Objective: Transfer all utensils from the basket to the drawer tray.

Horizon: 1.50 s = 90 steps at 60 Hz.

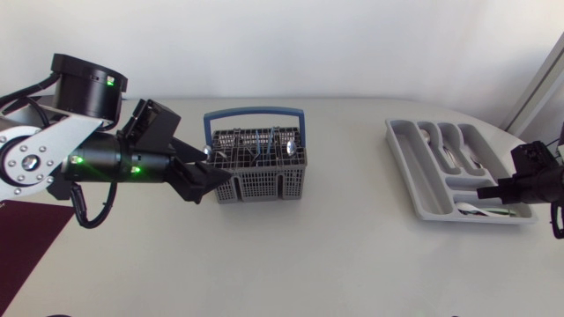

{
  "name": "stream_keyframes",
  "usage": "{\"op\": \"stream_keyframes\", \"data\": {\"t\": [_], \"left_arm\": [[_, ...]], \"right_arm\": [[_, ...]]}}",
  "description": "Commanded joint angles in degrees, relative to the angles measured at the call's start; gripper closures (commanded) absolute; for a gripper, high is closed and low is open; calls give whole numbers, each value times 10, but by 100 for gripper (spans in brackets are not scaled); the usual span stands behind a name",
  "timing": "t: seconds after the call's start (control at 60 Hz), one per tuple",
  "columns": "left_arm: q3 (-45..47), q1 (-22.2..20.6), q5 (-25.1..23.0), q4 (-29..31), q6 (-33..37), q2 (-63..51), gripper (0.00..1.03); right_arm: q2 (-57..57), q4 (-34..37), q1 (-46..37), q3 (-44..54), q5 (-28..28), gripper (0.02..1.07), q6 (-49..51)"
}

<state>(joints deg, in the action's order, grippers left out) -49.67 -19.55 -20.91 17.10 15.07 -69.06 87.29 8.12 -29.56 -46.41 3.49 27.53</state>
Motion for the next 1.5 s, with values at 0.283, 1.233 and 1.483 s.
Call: {"op": "stream_keyframes", "data": {"t": [0.283, 1.233, 1.483], "left_arm": [[-32, 78, 0, 10, -9, -35, 15], [-112, 109, -16, -64, -53, -217, 63], [-111, 102, -16, -70, -57, -228, 89]], "right_arm": [[-16, -32, 40, 44, -46, 41, 24], [-224, 100, 363, 47, -82, 15, -149], [-218, 96, 396, 50, -98, 15, -160]]}}
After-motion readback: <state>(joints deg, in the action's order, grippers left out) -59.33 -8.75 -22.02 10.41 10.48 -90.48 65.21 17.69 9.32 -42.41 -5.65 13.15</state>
